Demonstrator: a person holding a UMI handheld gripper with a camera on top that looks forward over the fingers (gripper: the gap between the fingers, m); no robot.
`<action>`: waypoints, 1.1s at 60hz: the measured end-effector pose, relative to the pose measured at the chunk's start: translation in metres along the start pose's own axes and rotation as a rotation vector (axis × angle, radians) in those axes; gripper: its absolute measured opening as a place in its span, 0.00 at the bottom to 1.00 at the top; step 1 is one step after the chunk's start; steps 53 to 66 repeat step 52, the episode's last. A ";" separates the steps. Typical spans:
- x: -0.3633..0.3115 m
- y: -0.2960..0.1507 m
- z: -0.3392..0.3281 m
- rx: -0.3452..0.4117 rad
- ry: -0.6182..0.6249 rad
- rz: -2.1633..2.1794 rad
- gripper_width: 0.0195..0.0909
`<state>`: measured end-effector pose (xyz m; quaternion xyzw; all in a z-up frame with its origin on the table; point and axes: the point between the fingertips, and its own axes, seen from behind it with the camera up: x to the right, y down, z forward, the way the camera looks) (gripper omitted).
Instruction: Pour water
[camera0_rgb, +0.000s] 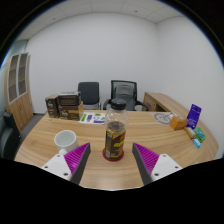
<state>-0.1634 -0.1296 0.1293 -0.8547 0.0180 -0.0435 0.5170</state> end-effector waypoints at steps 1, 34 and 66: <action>-0.002 0.000 -0.010 -0.003 -0.002 0.002 0.93; -0.058 0.031 -0.247 -0.087 -0.022 0.019 0.93; -0.049 0.033 -0.267 -0.102 0.007 0.030 0.93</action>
